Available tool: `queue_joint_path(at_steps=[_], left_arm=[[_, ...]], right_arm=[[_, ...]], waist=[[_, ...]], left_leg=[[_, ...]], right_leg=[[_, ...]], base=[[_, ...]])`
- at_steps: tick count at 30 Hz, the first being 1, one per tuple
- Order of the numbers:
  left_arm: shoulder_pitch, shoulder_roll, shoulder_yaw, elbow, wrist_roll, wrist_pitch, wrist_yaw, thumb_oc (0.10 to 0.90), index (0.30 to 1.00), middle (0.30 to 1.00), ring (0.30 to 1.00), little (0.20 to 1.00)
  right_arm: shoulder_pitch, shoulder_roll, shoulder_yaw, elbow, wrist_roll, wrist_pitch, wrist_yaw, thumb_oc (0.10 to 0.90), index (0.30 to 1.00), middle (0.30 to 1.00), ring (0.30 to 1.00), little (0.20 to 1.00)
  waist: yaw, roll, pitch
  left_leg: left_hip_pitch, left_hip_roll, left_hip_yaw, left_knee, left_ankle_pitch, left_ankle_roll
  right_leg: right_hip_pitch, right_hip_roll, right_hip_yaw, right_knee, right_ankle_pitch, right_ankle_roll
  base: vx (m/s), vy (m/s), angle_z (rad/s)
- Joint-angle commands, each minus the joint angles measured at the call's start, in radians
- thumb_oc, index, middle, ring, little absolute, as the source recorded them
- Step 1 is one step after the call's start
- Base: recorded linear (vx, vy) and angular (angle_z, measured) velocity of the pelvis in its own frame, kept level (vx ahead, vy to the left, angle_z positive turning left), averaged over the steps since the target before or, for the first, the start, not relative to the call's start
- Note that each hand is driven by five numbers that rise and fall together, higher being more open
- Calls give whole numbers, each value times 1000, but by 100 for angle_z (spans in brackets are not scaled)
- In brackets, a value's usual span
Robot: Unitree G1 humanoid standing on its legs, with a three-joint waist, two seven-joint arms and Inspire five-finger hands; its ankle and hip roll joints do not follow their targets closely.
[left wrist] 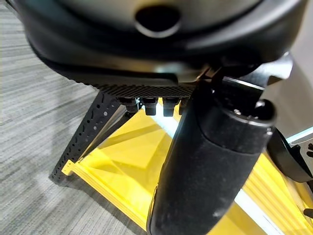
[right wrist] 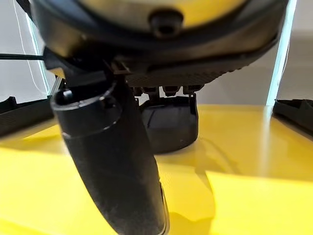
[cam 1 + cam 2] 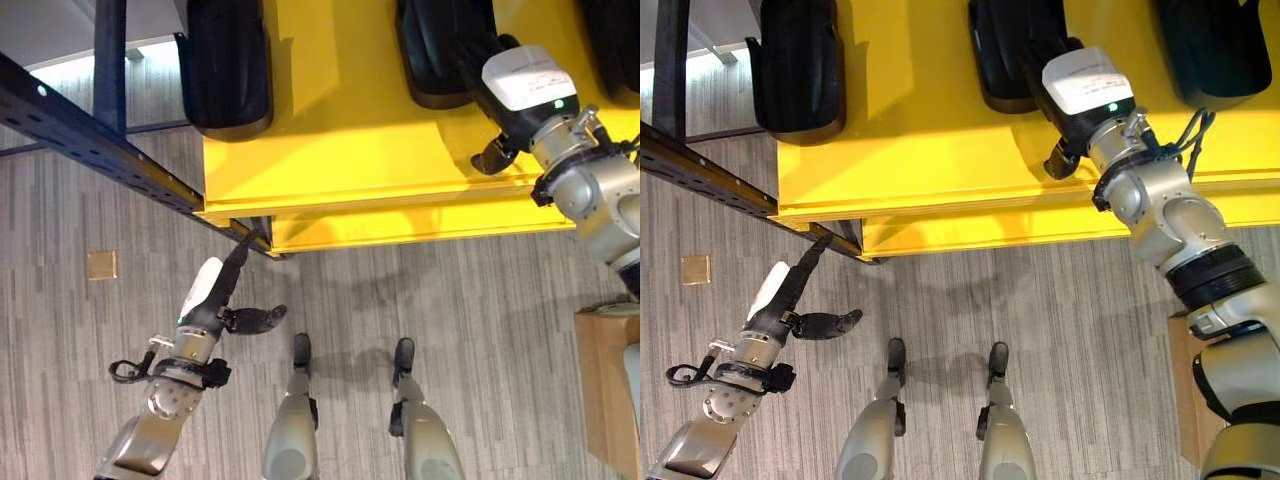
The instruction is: Move parts from the plastic box to the shelf.
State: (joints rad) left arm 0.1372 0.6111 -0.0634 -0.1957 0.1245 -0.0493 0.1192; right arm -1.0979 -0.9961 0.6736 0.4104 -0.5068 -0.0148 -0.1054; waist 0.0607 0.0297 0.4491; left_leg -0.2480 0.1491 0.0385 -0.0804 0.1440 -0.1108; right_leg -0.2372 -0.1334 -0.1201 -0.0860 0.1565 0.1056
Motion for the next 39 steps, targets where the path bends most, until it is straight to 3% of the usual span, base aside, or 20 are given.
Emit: queue_joint_path(at_steps=[1, 11, 39], left_arm=[[15, 27, 76, -114, -11, -84, 53, 900, 1000, 1000, 1000, 1000], [14, 14, 75, -114, -5, -84, 60, 900, 1000, 1000, 1000, 1000], [7, -6, 72, -106, 25, -74, 51, 900, 1000, 1000, 1000, 1000]], right_arm=[[-183, -51, 57, 53, 11, 17, -71, 900, 1000, 1000, 1000, 1000], [-169, -42, 46, 56, 7, 20, -67, 900, 1000, 1000, 1000, 1000], [77, 11, -81, 1, 32, 10, -19, 900, 1000, 1000, 1000, 1000]], waist=[[1, -52, -21], [5, -47, -13], [2, -58, -3]], left_leg=[[52, 31, 20, -7, -30, -12], [44, 27, 15, -7, -29, -12], [44, 25, 4, -7, -28, -9]], right_leg=[[1, -85, -12, 126, -74, 48], [-1, -90, -20, 124, -73, 49], [8, -95, -32, 123, -74, 48]], base=[[0, 0, 0], [-5, 4, 4], [-5, 2, 1]])
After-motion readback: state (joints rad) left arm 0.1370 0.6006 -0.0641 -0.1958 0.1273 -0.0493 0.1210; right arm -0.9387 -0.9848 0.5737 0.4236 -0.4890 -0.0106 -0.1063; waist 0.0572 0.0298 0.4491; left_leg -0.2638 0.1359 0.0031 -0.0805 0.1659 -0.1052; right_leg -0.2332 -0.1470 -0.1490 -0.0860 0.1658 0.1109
